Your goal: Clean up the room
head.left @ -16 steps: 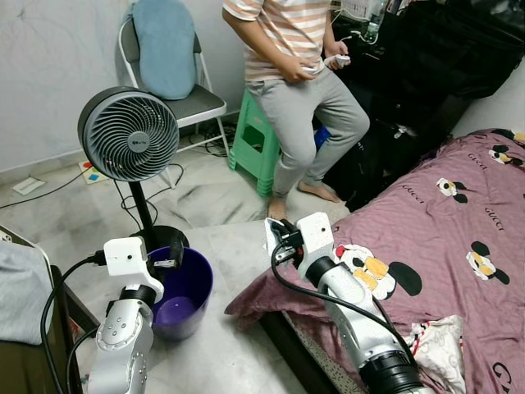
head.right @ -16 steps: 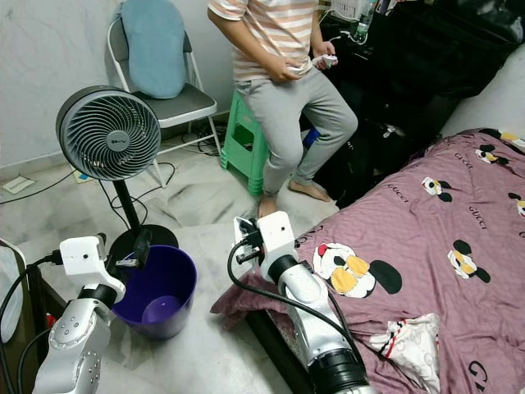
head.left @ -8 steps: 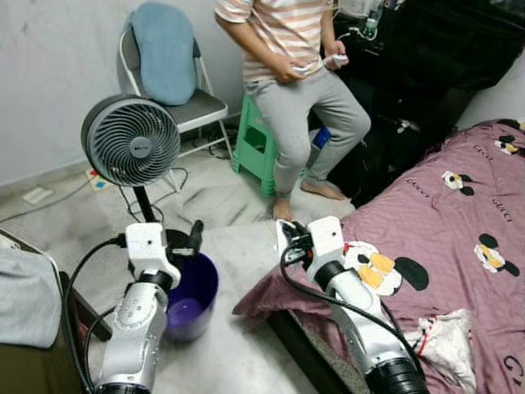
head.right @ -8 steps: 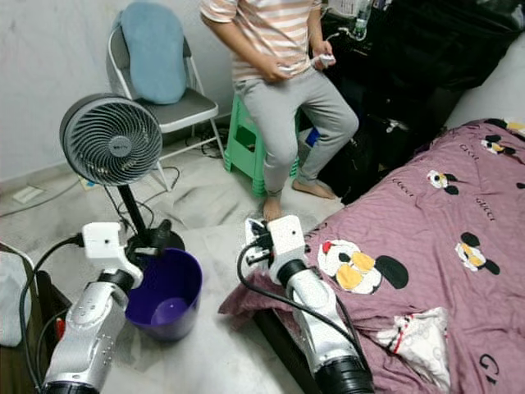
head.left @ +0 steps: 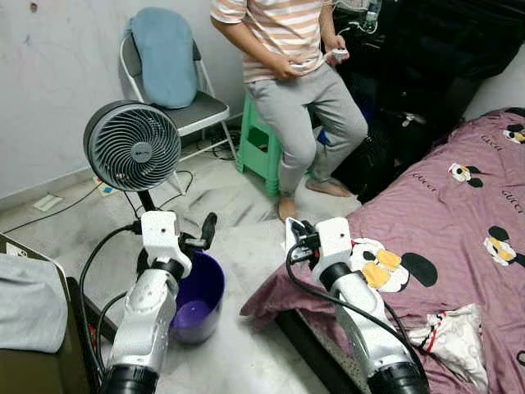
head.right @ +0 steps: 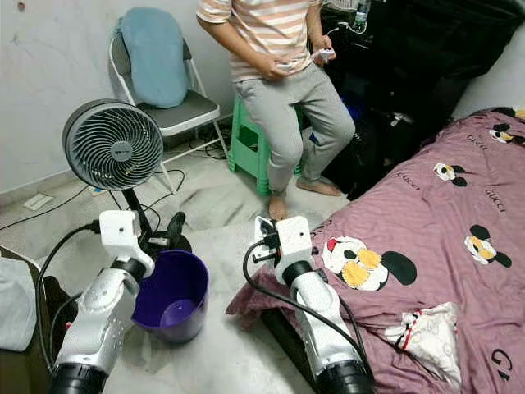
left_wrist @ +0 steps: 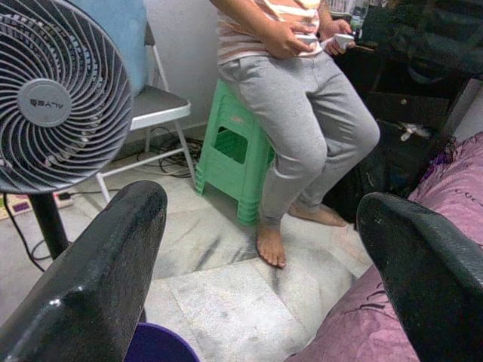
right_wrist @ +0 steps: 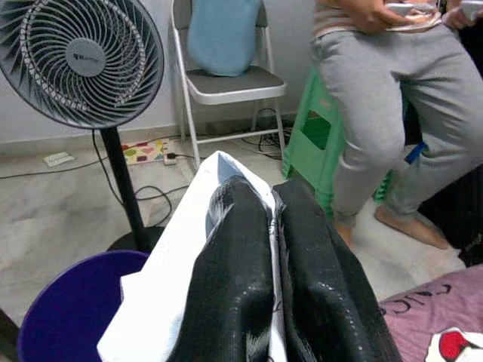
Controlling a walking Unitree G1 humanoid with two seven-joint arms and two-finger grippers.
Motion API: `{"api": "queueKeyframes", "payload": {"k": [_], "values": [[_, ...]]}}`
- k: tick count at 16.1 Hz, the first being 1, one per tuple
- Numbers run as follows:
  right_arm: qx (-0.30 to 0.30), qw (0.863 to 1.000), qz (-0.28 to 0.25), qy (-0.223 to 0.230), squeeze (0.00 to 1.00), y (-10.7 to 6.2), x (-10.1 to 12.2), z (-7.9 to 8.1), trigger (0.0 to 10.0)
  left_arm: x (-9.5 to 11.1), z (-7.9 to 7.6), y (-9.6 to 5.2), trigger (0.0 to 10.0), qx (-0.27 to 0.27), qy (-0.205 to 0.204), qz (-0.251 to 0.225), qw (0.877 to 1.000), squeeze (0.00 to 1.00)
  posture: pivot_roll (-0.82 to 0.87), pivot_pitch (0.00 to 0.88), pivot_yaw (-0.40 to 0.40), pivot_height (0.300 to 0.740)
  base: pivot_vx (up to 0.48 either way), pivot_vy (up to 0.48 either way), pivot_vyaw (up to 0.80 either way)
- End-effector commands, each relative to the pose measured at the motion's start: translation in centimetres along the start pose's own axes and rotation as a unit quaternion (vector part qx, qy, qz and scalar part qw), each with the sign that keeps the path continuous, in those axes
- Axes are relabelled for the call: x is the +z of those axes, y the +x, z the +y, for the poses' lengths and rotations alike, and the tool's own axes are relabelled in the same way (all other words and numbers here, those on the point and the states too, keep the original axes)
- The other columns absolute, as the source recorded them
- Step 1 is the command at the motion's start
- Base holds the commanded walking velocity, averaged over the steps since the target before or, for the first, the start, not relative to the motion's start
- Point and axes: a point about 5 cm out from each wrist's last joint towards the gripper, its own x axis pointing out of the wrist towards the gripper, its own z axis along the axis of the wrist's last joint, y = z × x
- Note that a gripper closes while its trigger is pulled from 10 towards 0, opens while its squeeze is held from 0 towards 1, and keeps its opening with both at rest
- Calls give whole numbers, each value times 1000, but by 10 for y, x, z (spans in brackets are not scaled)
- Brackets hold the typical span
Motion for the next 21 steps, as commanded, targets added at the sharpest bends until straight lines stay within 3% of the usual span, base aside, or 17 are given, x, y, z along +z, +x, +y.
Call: {"api": "queueKeyframes", "payload": {"k": [1,6,12,21], "values": [[1,1000,-11,-2,0,4,6,1,10000,1,3,1,10000,-2,6,3,1000,0,-19,0,31,740,0,0,0],[-43,999,-23,1,0,-1,8,-14,10000,-9,4,-9,10000,-15,12,24,1000,0,-16,0,56,740,0,0,0],[-20,1000,-14,-2,0,-2,5,-7,10000,-10,-6,-11,10000,-38,4,19,999,0,2,0,16,740,0,0,615],[3,1000,-11,-12,0,0,6,-4,10000,-10,-13,-14,10000,-54,-21,11,998,0,2,0,-4,740,300,0,0]]}}
